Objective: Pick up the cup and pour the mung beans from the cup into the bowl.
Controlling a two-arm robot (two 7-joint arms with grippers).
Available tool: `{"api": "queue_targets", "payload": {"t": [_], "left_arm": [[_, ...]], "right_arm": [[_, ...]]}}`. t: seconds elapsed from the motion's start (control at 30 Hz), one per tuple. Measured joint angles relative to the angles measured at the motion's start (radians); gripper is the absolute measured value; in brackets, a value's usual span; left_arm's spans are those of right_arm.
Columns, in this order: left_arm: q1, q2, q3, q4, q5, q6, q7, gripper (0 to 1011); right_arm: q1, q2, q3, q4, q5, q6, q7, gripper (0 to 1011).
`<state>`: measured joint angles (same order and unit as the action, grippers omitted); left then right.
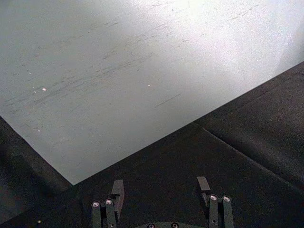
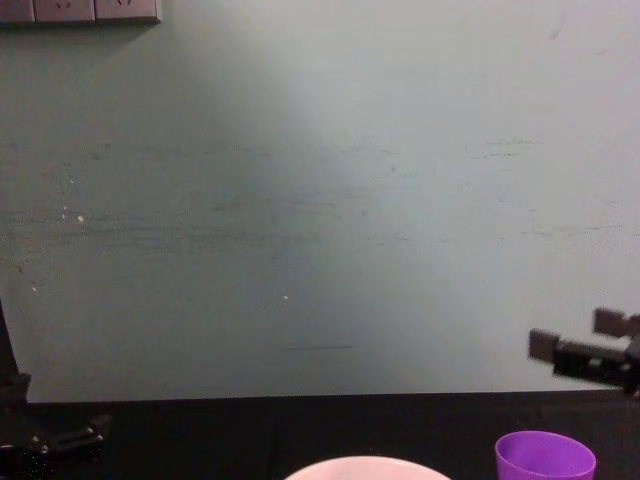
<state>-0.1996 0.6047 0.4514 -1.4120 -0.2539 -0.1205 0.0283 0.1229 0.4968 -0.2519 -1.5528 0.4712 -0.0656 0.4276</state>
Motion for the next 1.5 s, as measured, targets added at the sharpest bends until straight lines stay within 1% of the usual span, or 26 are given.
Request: {"api": "queue_targets", "payload": {"t": [0.03,0.07,0.13,0.17,0.27,0.3,0.37,0.4,0.47,0.5,0.57,0.6,0.7,0.87,0.93,1.5], "left_arm": [[0.000,0.000,0.000,0.000,0.000,0.000,0.000,1000],[0.000,0.000,0.000,0.000,0.000,0.000,0.000,1000],[0.000,0.000,0.000,0.000,0.000,0.000,0.000,1000],[0.000,0.000,0.000,0.000,0.000,0.000,0.000,1000],[0.000,0.000,0.000,0.000,0.000,0.000,0.000,1000],[0.000,0.000,0.000,0.000,0.000,0.000,0.000,1000],[0.000,0.000,0.000,0.000,0.000,0.000,0.000,1000],[0.000,0.000,0.000,0.000,0.000,0.000,0.000,1000],[0.000,0.000,0.000,0.000,0.000,0.000,0.000,1000],[0.000,0.000,0.000,0.000,0.000,0.000,0.000,1000],[0.000,0.000,0.000,0.000,0.000,0.000,0.000,1000],[0.000,0.000,0.000,0.000,0.000,0.000,0.000,1000],[0.000,0.000,0.000,0.000,0.000,0.000,0.000,1000],[0.000,0.000,0.000,0.000,0.000,0.000,0.000,1000],[0.000,0.000,0.000,0.000,0.000,0.000,0.000,1000],[0.000,0.000,0.000,0.000,0.000,0.000,0.000,1000]], "right_arm": [[-0.010,-0.001,0.008,-0.016,-0.005,0.006,-0.021,1003],[-0.034,-0.008,0.027,-0.053,-0.018,0.018,-0.072,1003],[-0.059,-0.019,0.047,-0.089,-0.039,0.034,-0.134,1003],[-0.082,-0.032,0.062,-0.119,-0.063,0.046,-0.191,1003],[-0.112,-0.054,0.081,-0.151,-0.104,0.052,-0.275,1003],[-0.130,-0.070,0.090,-0.164,-0.130,0.051,-0.319,1003],[-0.145,-0.086,0.098,-0.171,-0.154,0.046,-0.359,1003],[-0.156,-0.101,0.102,-0.172,-0.176,0.036,-0.389,1003],[-0.162,-0.113,0.104,-0.170,-0.199,0.023,-0.412,1003],[-0.165,-0.124,0.104,-0.162,-0.225,0.010,-0.434,1003],[-0.166,-0.131,0.103,-0.155,-0.246,-0.001,-0.447,1003],[-0.165,-0.140,0.102,-0.141,-0.266,-0.016,-0.459,1003],[-0.160,-0.151,0.100,-0.115,-0.292,-0.042,-0.466,1003],[-0.147,-0.162,0.099,-0.072,-0.319,-0.077,-0.464,1003],[-0.141,-0.163,0.095,-0.049,-0.332,-0.099,-0.452,1003],[-0.141,-0.162,0.095,-0.055,-0.327,-0.093,-0.449,1003]]}}
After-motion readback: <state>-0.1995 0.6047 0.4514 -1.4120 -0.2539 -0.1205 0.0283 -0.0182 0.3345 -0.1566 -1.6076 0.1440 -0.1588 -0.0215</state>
